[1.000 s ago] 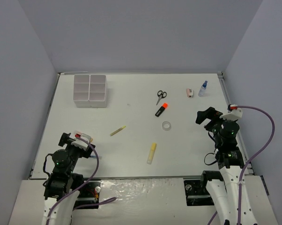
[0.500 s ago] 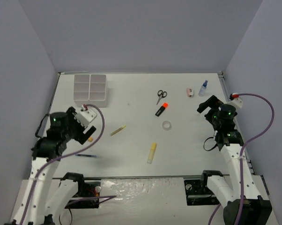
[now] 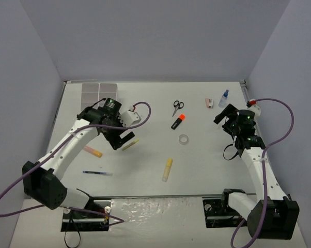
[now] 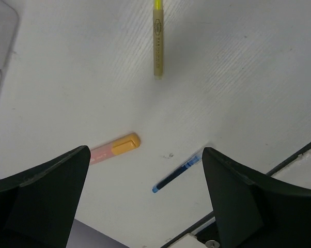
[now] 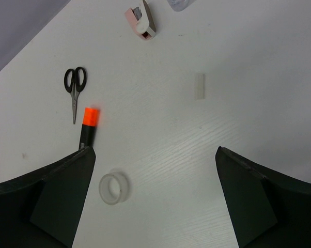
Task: Sort the stationery into containers
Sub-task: Pick up the pen from the center of the board.
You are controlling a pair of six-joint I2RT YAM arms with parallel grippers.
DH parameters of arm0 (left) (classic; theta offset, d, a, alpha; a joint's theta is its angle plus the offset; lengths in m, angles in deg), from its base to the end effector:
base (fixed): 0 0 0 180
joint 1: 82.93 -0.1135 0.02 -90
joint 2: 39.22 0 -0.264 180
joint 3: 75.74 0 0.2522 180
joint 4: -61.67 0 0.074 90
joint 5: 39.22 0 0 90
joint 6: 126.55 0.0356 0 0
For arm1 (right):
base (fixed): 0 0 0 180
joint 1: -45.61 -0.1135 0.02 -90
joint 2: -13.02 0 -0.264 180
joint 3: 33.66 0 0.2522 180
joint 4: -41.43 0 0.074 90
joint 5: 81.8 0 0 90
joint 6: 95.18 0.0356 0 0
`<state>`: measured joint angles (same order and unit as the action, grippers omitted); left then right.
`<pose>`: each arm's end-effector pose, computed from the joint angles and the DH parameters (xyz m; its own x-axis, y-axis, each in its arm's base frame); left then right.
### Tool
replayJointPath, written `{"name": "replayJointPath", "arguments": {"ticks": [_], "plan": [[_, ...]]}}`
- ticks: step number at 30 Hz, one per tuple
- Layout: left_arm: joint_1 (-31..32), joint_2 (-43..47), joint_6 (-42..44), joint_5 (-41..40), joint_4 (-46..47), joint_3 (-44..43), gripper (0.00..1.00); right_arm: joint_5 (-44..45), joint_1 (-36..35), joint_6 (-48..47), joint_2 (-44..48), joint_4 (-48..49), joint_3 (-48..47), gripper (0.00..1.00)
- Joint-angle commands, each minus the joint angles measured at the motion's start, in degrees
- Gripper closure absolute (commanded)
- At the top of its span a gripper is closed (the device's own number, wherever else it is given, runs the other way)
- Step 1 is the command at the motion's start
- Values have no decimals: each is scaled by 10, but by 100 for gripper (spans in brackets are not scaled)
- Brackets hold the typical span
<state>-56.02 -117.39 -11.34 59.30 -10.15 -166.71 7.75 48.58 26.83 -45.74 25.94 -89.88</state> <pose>0.2366 -0.1260 0.3341 -0.4721 0.7120 -0.5198 0.7921 0.6014 0.1043 0.2389 -0.0121 0.2941 -0.2386 0.5431 -0.8050 0.2015 0.8386 0.5061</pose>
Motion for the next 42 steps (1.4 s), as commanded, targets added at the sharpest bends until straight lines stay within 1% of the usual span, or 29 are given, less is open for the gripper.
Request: {"name": "replayJointPath", "arguments": {"ticks": [1, 4, 6, 8, 11, 12, 14, 16, 18, 19, 20, 23, 24, 26, 28, 30, 32, 35, 37, 39, 40, 42], "plan": [[-4, -96, -29, 15, 107, 31, 12, -6, 2, -22, 3, 25, -27, 0], [-4, -160, -27, -17, 174, 39, 13, -8, 3, -20, -15, 25, -33, 0], [-4, -188, -35, -11, 200, 34, 14, -13, 3, -20, -24, 25, -38, 0], [-4, -226, -47, 20, 217, 25, 16, -18, 3, -19, -37, 25, -41, 0], [-4, -269, -62, 21, 246, 17, 17, -14, 3, -20, -44, 25, -43, 0], [-4, -282, -62, 17, 247, 15, 20, -11, 3, -19, -44, 25, -42, 0], [-4, -306, -66, 17, 249, 11, 24, -2, 2, -23, -43, 25, -40, 0], [-4, -317, -68, 27, 249, 16, 26, 2, 3, -24, -39, 25, -37, 0], [-3, -317, -72, 41, 262, 29, 28, 8, 3, -25, -35, 25, -33, 0], [-3, -318, -73, 44, 269, 33, 31, 17, 3, -25, -34, 25, -31, 0], [-3, -319, -74, 47, 272, 36, 35, 25, 3, -25, -34, 25, -29, 0], [-3, -329, -76, 57, 249, 27, 52, 25, 3, -30, -44, 26, -29, 0], [-3, -332, -76, 62, 234, 23, 59, 22, 3, -32, -48, 26, -30, 0], [-3, -332, -71, 74, 205, 22, 76, 16, 3, -33, -62, 25, -32, 0], [-3, -323, -66, 81, 200, 32, 90, 13, 4, -33, -86, 26, -34, 2], [-3, -312, -62, 83, 201, 41, 100, 11, 4, -30, -111, 26, -40, 11], [-3, -297, -64, 91, 198, 45, 100, 11, 4, -32, -140, 26, -52, 24], [-7, -271, -72, 113, 198, 42, 100, 12, 6, -43, -195, 23, -86, 39], [-13, -238, -82, 131, 197, 33, 100, 24, 14, -52, -234, 20, -115, 55], [-23, -210, -92, 164, 183, 10, 100, 49, 22, -56, -269, -2, -137, 68], [-27, -194, -94, 172, 180, 4, 100, 61, 25, -57, -296, -7, -152, 68], [-39, -167, -98, 184, 171, -11, 100, 66, 28, -63, -333, -16, -177, 66]]}}
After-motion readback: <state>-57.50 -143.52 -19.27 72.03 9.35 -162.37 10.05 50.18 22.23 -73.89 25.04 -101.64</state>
